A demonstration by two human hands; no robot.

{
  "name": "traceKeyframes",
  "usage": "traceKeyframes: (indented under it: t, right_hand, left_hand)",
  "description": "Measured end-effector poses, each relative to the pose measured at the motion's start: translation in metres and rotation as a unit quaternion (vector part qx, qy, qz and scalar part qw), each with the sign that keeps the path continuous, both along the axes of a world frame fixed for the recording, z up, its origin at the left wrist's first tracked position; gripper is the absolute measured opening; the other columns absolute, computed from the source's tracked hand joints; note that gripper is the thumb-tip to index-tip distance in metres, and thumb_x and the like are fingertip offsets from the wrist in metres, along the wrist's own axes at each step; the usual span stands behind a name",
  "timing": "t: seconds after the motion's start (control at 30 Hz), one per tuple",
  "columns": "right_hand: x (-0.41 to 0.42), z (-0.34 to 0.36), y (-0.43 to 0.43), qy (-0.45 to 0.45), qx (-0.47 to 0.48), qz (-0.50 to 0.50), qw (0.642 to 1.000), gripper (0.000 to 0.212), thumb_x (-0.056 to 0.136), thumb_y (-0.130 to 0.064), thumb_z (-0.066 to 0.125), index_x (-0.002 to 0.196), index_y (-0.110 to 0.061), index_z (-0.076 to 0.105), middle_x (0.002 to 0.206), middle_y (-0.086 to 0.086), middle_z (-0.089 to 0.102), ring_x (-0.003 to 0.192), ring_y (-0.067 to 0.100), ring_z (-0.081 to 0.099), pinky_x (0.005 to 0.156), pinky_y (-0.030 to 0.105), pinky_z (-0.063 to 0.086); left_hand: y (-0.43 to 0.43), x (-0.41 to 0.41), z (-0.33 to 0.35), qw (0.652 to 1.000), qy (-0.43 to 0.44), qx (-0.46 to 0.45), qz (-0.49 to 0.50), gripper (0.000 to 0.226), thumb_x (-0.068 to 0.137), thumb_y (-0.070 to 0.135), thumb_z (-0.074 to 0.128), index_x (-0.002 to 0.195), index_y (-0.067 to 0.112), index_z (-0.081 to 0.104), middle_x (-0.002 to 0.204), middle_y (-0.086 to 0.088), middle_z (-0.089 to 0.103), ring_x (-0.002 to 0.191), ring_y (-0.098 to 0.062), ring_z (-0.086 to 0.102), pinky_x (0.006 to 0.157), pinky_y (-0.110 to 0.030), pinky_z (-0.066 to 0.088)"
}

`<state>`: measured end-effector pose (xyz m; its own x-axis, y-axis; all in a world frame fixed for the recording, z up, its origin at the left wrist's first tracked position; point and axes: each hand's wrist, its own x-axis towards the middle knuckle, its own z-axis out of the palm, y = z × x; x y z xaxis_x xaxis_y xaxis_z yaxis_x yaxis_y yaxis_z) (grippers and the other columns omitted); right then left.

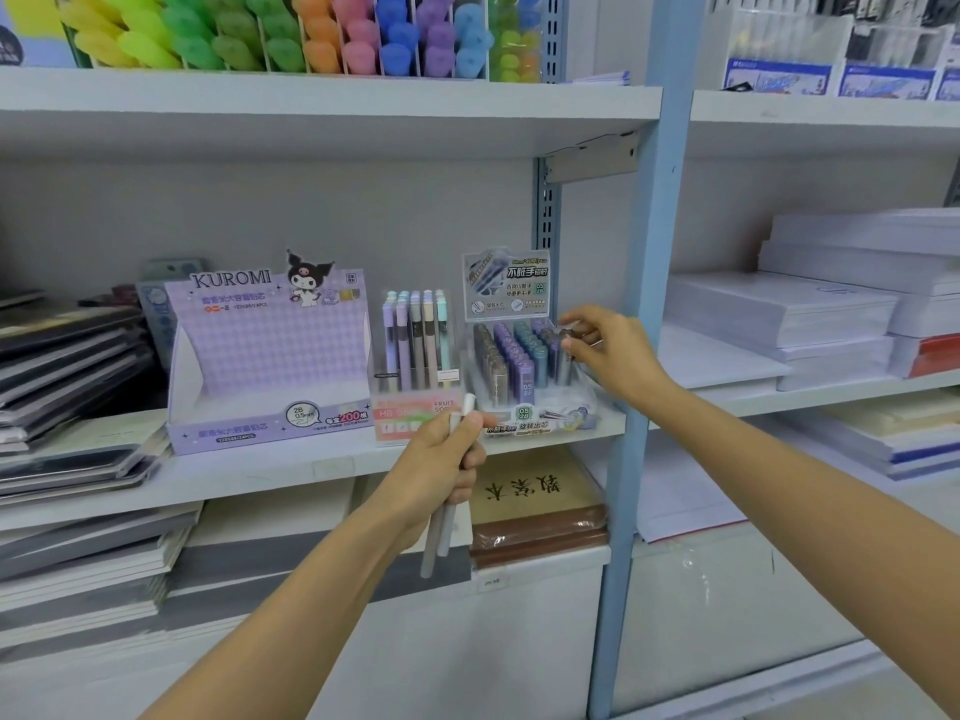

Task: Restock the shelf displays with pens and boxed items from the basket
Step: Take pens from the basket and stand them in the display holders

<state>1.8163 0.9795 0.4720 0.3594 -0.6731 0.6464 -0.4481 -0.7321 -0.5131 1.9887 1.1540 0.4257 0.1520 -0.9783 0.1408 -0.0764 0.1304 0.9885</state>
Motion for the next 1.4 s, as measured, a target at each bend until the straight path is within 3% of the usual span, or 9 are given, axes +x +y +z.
traceKeyframes:
  t: [0.17, 0.33, 0.47, 0.6, 0.83, 0.93, 1.1, 1.27, 1.4]
  right_hand:
    - [0.003, -0.011, 0.000, 0.012, -0.013, -0.019, 1.000, 0.011, 0.086, -0.007, 0.069, 0.097, -0.010, 0.069, 0.089, 0.006, 0.067, 0.077, 0.015, 0.059, 0.080, 0.032, 0.052]
    - [0.004, -0.012, 0.011, 0.017, -0.044, -0.047, 0.998, 0.020, 0.091, -0.017, 0.065, 0.110, -0.011, 0.069, 0.099, 0.003, 0.047, 0.093, 0.018, 0.050, 0.086, 0.026, 0.043]
    - [0.015, -0.003, 0.049, -0.070, -0.015, 0.065, 0.995, 0.009, 0.090, -0.022, 0.066, 0.097, -0.018, 0.071, 0.091, -0.003, 0.059, 0.081, 0.008, 0.055, 0.073, 0.019, 0.043]
    - [0.032, 0.001, 0.087, 0.000, 0.102, 0.224, 0.969, 0.016, 0.090, -0.035, 0.063, 0.101, -0.029, 0.073, 0.092, -0.016, 0.064, 0.091, 0.010, 0.060, 0.080, 0.025, 0.051]
    - [0.043, -0.006, 0.113, 0.007, 0.218, 0.330, 0.919, 0.018, 0.091, -0.022, 0.065, 0.106, -0.015, 0.072, 0.101, 0.008, 0.071, 0.095, 0.023, 0.063, 0.087, 0.034, 0.051]
    - [0.048, -0.001, 0.121, -0.012, 0.208, 0.336, 0.918, 0.016, 0.095, -0.016, 0.058, 0.105, -0.005, 0.065, 0.094, 0.006, 0.069, 0.080, 0.008, 0.061, 0.077, 0.026, 0.048]
    - [0.051, 0.026, 0.125, -0.145, 0.202, 0.327, 0.911, 0.010, 0.099, -0.008, 0.047, 0.100, -0.003, 0.056, 0.094, 0.014, 0.071, 0.074, 0.012, 0.068, 0.060, 0.019, 0.053]
    - [0.058, 0.051, 0.109, -0.265, 0.158, 0.277, 0.910, 0.009, 0.100, -0.006, 0.045, 0.100, -0.003, 0.053, 0.085, 0.008, 0.070, 0.072, 0.015, 0.069, 0.066, 0.024, 0.058]
    - [0.067, 0.059, 0.090, -0.268, 0.089, 0.201, 0.938, 0.008, 0.101, -0.008, 0.046, 0.100, -0.004, 0.053, 0.088, 0.014, 0.069, 0.073, 0.017, 0.069, 0.068, 0.025, 0.058]
  left_hand:
    - [0.003, -0.001, -0.001, 1.000, 0.025, 0.009, -0.008, 0.022, 0.104, 0.021, 0.042, 0.115, 0.006, 0.054, 0.059, 0.006, 0.048, 0.048, -0.006, 0.035, 0.046, -0.018, 0.030]
    - [0.011, 0.002, 0.001, 1.000, -0.001, -0.004, -0.018, 0.022, 0.104, 0.015, 0.040, 0.107, 0.004, 0.059, 0.062, 0.003, 0.050, 0.050, -0.007, 0.037, 0.049, -0.018, 0.033]
    - [0.018, 0.002, 0.002, 0.999, -0.028, -0.007, -0.027, 0.026, 0.104, 0.018, 0.040, 0.107, 0.002, 0.060, 0.064, 0.001, 0.054, 0.051, -0.008, 0.038, 0.050, -0.019, 0.035]
    - [0.026, -0.001, 0.005, 0.998, -0.048, -0.007, -0.037, 0.027, 0.104, 0.020, 0.040, 0.108, 0.003, 0.061, 0.064, 0.001, 0.057, 0.051, -0.008, 0.041, 0.051, -0.020, 0.037]
    - [0.051, 0.011, 0.006, 0.997, -0.060, -0.022, -0.047, 0.032, 0.103, 0.026, 0.041, 0.112, 0.005, 0.063, 0.074, -0.005, 0.068, 0.055, -0.013, 0.058, 0.057, -0.025, 0.051]
    - [0.059, 0.019, 0.009, 0.997, -0.068, -0.027, -0.035, 0.040, 0.102, 0.038, 0.037, 0.116, 0.009, 0.062, 0.082, -0.011, 0.074, 0.061, -0.020, 0.065, 0.057, -0.027, 0.054]
    - [0.066, 0.039, 0.015, 0.997, -0.038, -0.041, 0.060, 0.040, 0.102, 0.046, 0.032, 0.109, 0.019, 0.060, 0.066, -0.008, 0.070, 0.041, -0.017, 0.055, 0.042, -0.023, 0.045]
    - [0.064, 0.054, 0.015, 0.995, 0.000, -0.014, 0.096, 0.036, 0.100, 0.044, 0.043, 0.106, 0.012, 0.056, 0.050, 0.009, 0.032, 0.040, -0.008, 0.023, 0.037, -0.018, 0.022]
    - [0.058, 0.058, 0.018, 0.990, 0.080, -0.004, 0.117, 0.031, 0.098, 0.033, 0.037, 0.105, 0.010, 0.056, 0.056, 0.006, 0.038, 0.047, -0.010, 0.029, 0.049, -0.025, 0.026]
